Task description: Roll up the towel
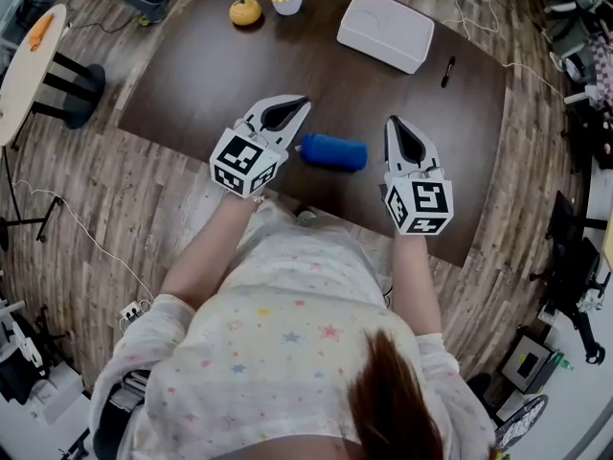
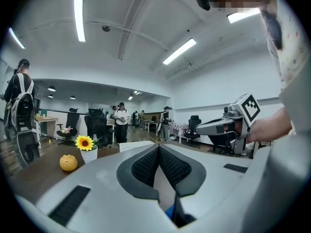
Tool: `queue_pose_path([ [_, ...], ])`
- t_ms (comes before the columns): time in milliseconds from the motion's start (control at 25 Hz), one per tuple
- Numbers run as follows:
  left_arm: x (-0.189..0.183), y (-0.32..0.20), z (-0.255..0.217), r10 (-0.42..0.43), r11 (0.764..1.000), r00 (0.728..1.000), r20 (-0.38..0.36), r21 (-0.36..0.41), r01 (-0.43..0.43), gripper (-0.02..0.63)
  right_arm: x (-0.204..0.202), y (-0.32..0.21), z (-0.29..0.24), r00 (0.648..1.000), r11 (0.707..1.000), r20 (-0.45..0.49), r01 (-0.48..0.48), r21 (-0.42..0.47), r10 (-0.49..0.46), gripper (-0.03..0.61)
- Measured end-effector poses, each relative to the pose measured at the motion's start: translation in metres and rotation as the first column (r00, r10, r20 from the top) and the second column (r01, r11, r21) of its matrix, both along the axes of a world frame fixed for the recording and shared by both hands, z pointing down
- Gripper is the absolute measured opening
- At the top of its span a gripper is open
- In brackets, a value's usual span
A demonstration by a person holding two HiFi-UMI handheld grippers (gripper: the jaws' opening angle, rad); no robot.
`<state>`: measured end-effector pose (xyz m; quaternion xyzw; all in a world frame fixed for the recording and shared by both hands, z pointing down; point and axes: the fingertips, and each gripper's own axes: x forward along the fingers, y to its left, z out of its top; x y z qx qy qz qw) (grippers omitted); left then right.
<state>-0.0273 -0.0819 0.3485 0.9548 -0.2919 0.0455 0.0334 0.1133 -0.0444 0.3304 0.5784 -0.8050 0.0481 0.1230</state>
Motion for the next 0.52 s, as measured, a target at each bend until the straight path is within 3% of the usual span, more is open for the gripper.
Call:
queue_pose_path([
  [120, -0.003, -0.004, -0.003, -0.019, 1.000, 1.000, 0.004, 0.002, 0.019, 0.012, 0.000, 0.000, -0.006, 1.000, 1.000, -0.030, -0.003, 0.020, 0.003, 0.000],
  [520, -0.001, -0.007, -0.009, -0.041, 0.999, 0.999, -0.009, 0.002, 0.041, 0.012, 0.011, 0.001, -0.013, 1.000, 0.999, 0.003, -0.022, 0.041, 0.022, 0.000],
])
